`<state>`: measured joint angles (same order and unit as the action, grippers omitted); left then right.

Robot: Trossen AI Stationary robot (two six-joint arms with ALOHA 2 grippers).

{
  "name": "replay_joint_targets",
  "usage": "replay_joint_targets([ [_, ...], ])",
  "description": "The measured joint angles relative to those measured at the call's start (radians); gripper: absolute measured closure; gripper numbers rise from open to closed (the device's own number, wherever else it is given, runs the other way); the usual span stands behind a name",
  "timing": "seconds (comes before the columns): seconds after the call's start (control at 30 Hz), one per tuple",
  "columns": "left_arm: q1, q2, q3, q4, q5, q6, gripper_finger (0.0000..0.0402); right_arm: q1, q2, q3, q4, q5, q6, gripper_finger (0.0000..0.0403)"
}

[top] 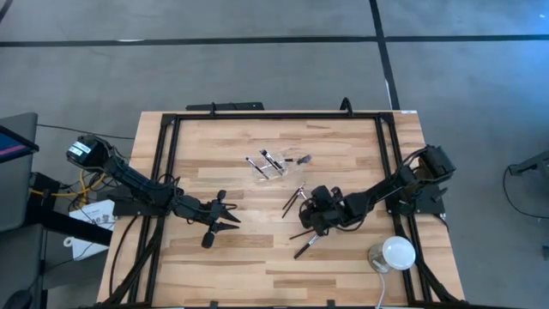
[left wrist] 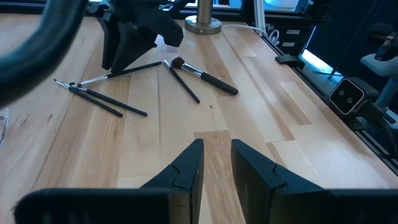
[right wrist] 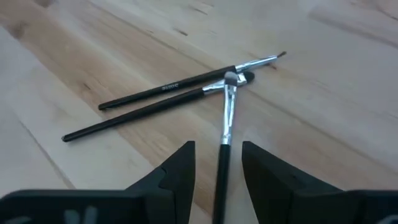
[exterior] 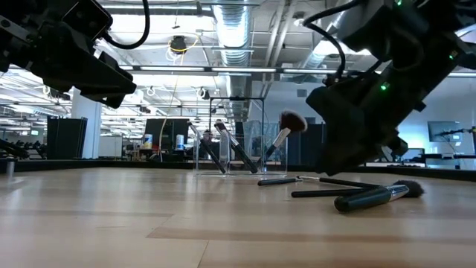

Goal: Put items in baskets/containers
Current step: Put the eyeshadow brush into the transparent organizer

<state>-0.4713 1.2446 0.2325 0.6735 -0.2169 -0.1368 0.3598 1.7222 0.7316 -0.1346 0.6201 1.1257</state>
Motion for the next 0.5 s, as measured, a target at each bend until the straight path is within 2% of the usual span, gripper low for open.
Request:
replay_joint_targets([
  [0.27, 0.0, 0.0, 0.0, 0.0, 0.0, 0.0, 0.0323, 0.0, 0.008, 0.0, -0.004, 0.01, -0.008, 0.0278],
  [0.4, 0.0, 0.0, 0.0, 0.0, 0.0, 0.0, 0.0323, 0.001, 0.094, 0.003, 0.044, 0.039, -0.007, 0.0278],
  [0.5, 0.0, 0.0, 0.0, 0.0, 0.0, 0.0, 0.0323, -0.025, 0.128, 0.045, -0.001, 0.032, 0.001, 0.0279],
])
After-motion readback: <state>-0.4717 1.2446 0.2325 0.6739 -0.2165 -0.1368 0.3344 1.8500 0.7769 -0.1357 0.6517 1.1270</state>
